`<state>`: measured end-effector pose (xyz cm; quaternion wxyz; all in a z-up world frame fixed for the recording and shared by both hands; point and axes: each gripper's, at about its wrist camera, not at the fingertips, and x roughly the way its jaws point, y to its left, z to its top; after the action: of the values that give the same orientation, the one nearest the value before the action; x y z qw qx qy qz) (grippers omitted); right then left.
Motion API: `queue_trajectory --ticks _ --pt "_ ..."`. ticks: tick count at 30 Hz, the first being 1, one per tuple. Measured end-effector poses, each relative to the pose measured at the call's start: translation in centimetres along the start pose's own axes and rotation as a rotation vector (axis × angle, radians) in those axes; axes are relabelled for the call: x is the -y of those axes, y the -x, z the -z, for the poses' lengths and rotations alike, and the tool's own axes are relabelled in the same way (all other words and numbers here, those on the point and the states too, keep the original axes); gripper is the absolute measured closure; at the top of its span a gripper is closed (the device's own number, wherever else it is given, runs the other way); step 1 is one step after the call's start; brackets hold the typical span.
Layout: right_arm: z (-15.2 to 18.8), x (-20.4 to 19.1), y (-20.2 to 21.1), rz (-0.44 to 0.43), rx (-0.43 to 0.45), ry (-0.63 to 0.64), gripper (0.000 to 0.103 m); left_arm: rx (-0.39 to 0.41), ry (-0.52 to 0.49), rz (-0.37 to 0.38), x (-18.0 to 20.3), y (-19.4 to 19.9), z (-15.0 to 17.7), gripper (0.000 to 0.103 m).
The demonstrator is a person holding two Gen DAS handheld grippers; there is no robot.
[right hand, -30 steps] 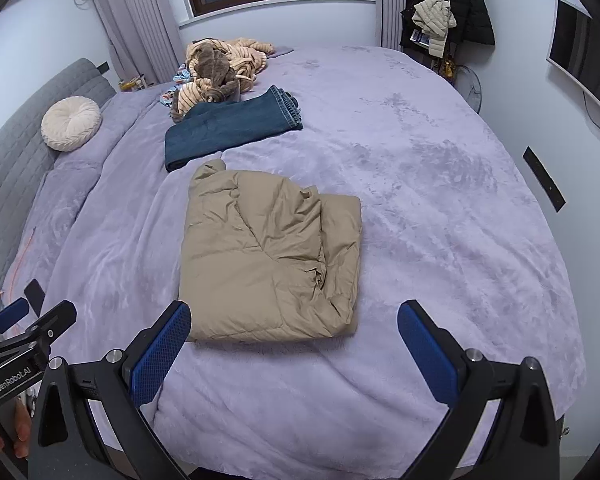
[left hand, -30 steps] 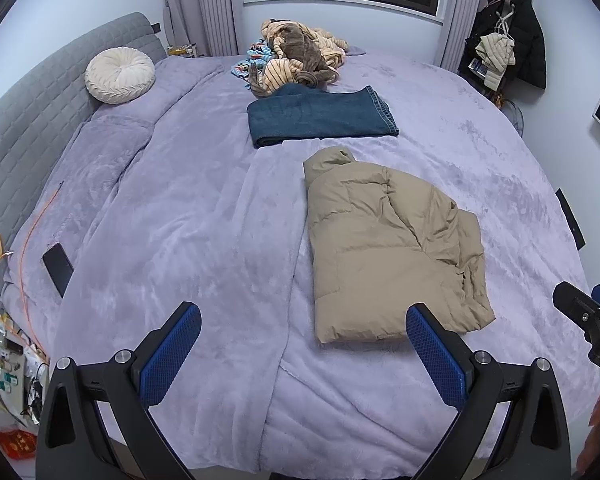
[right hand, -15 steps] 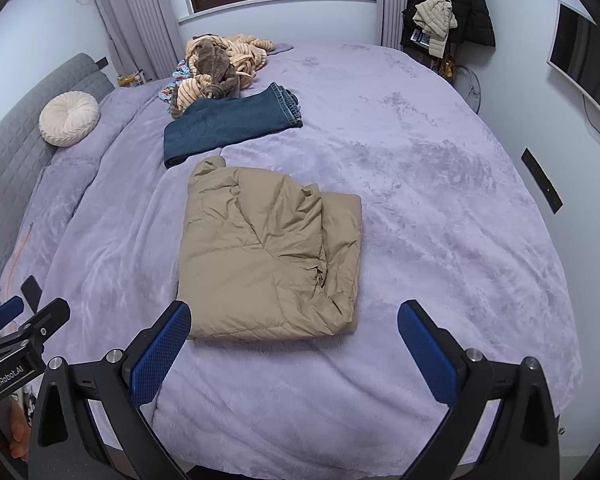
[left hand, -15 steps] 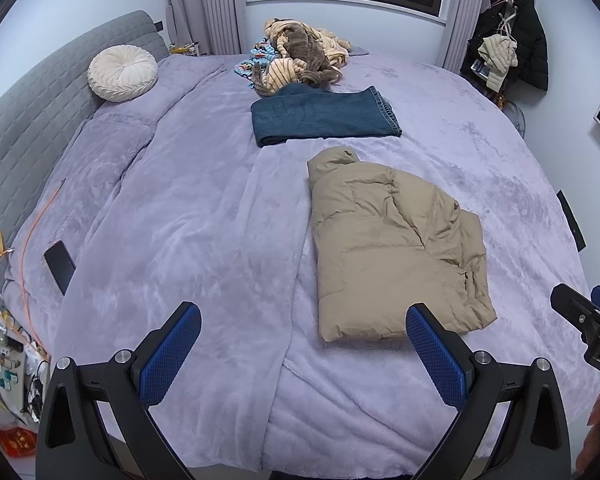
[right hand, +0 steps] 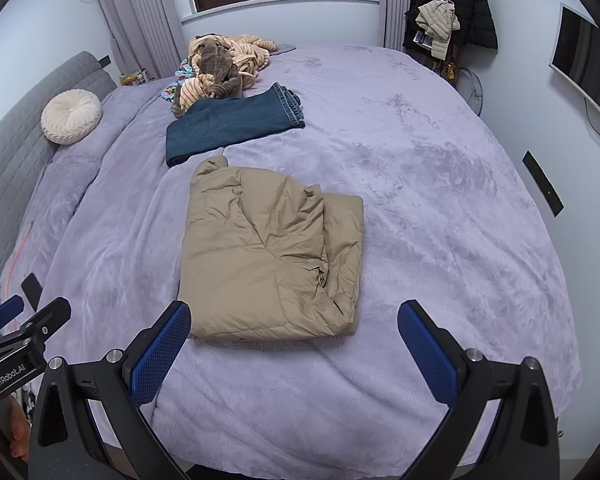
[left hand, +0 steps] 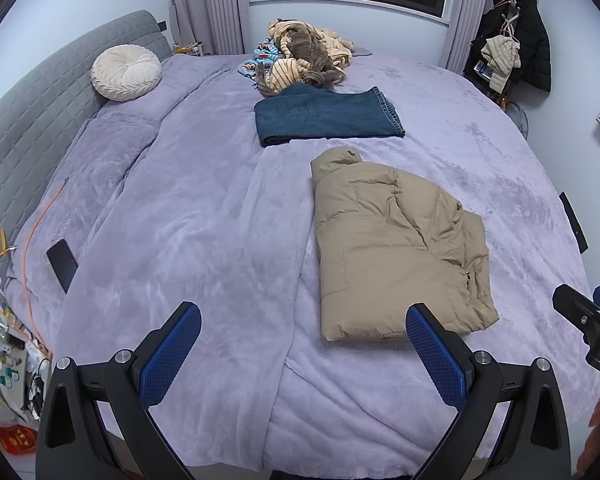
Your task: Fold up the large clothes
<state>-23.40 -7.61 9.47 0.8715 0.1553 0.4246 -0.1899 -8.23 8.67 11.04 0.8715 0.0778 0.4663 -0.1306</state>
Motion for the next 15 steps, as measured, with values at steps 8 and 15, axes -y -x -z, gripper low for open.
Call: queue_trajectory --ticks 8,15 --pt "0.01 -0.07 0.01 0.000 -0.001 0.000 0.000 0.000 -0.001 0.001 -0.06 -0.06 -0.05 0.000" --pt "0.01 -0.15 0.03 0.002 0.000 0.000 0.000 -0.001 -0.002 0.001 -0.12 -0.08 -0.08 0.000"
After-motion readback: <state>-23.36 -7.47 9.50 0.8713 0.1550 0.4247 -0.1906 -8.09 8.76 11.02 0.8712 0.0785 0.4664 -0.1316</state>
